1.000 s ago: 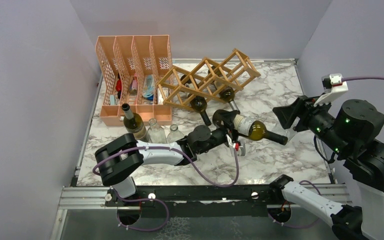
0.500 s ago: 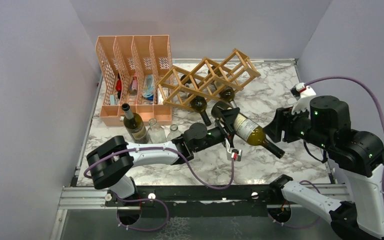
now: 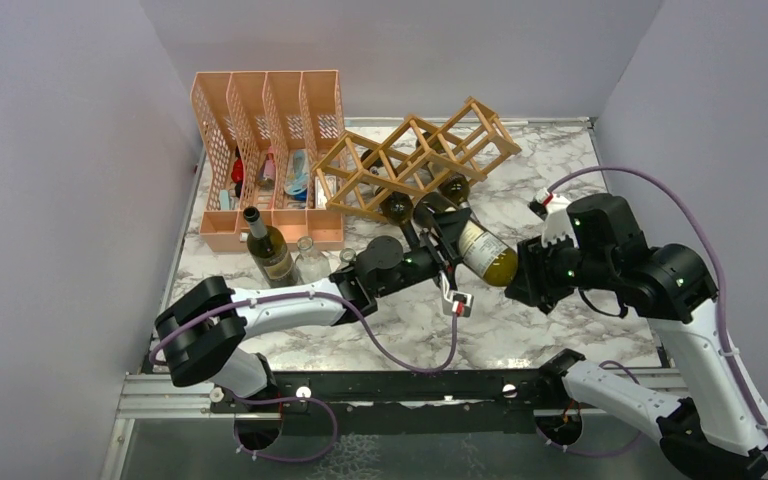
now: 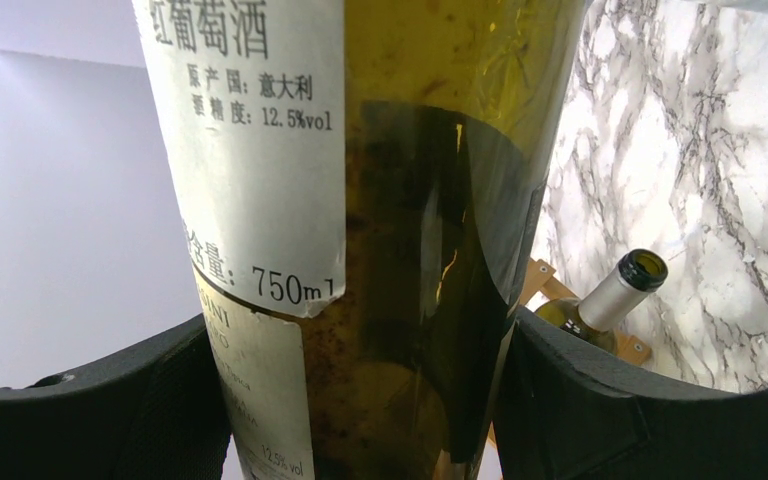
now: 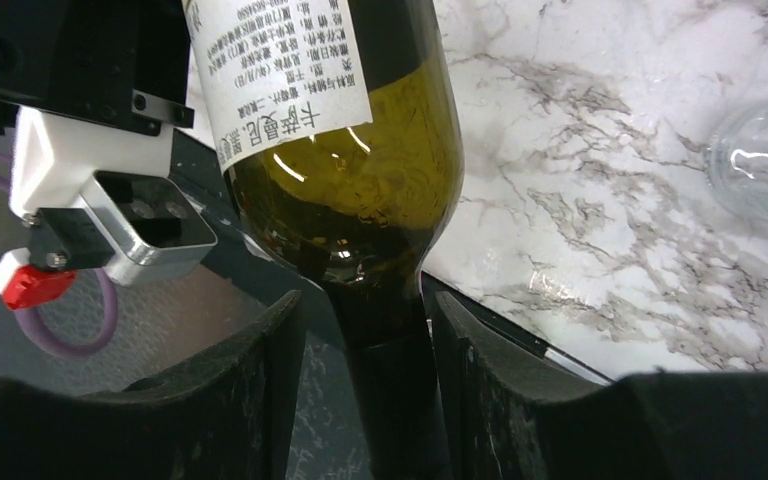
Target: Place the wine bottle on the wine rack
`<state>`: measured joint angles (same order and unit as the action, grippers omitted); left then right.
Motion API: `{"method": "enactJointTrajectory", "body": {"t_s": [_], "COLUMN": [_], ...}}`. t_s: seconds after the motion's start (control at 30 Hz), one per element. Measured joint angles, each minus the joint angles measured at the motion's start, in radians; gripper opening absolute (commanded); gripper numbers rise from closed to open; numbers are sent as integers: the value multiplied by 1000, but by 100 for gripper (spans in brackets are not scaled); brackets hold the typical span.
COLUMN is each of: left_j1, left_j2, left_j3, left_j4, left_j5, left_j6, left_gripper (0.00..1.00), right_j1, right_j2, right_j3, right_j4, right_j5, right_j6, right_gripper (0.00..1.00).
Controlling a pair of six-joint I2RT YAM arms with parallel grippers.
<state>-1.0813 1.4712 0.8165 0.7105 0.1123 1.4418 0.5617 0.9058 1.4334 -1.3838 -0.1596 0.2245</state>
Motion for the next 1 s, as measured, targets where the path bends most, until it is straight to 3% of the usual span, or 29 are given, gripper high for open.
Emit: {"method": "enactJointTrajectory", "body": {"t_s": [0.83, 1.0], "left_j1": [55, 68], "left_j2": [-28, -29], "left_j3": [42, 60], "left_j4": [-121, -132], "left_j5": [73, 88], "left_j6": [48, 38], "left_gripper": [0, 0], "right_j1": [0, 0], "right_j2": [18, 18], "right_j3": [-143, -152], "right_j4": [129, 146], "right_j5": [-108, -123], "right_j6": [-51, -60], "right_gripper": [44, 30]}}
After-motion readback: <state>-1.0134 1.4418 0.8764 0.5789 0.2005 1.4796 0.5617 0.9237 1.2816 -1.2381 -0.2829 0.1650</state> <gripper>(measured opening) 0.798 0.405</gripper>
